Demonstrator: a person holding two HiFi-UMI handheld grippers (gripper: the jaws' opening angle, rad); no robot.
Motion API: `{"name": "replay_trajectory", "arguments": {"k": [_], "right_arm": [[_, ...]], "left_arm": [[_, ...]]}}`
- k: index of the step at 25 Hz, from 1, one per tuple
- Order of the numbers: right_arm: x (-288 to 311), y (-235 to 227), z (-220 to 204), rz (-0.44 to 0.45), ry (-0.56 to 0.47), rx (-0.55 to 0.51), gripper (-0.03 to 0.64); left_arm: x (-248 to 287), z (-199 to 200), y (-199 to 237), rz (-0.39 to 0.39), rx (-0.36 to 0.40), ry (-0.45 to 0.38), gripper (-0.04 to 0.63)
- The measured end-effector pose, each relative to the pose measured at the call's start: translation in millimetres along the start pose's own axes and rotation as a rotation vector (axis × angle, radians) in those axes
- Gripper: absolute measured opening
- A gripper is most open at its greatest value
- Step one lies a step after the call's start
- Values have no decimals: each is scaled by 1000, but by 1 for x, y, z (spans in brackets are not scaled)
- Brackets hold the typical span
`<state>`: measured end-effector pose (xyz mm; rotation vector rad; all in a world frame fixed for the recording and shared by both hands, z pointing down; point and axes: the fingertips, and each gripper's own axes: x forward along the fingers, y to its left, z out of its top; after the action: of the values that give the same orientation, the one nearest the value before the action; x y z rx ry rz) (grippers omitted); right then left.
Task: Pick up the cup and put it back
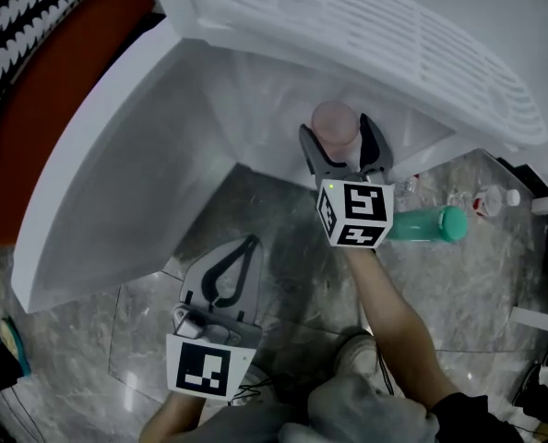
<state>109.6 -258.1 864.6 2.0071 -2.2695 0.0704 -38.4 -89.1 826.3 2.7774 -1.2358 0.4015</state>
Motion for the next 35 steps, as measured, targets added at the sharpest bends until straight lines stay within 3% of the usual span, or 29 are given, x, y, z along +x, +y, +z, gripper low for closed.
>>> {"name": "replay_trajectory", "arguments": {"k": [3,9,12,16,24,26,30,35], "right_arm": [[10,-1,-6,-14,22,-14,414],[0,2,-7,16,52,6,393],[-35,12,21,75,4,62,393],[-92,34,59,198,-36,42,393],[-145,59,57,304,16,38,391],[-149,61,60,315,20,26,391],[-156,70,76,366,35,-24,391],[-171,81,138,433,55,-39,391]], "left_arm": [[-1,2,4,-11,-78,-36,12],[0,6,4,-9,-76,-46,12],[2,4,7,14,-59,-45,12],[3,12,5,37,-55,-82,12],[9,29,-11,20,-26,-106,12],[7,34,-12,27,7,-109,12],[-7,68,-17,58,222,-133,12],[-24,126,-14,53,180,-132,12]]}}
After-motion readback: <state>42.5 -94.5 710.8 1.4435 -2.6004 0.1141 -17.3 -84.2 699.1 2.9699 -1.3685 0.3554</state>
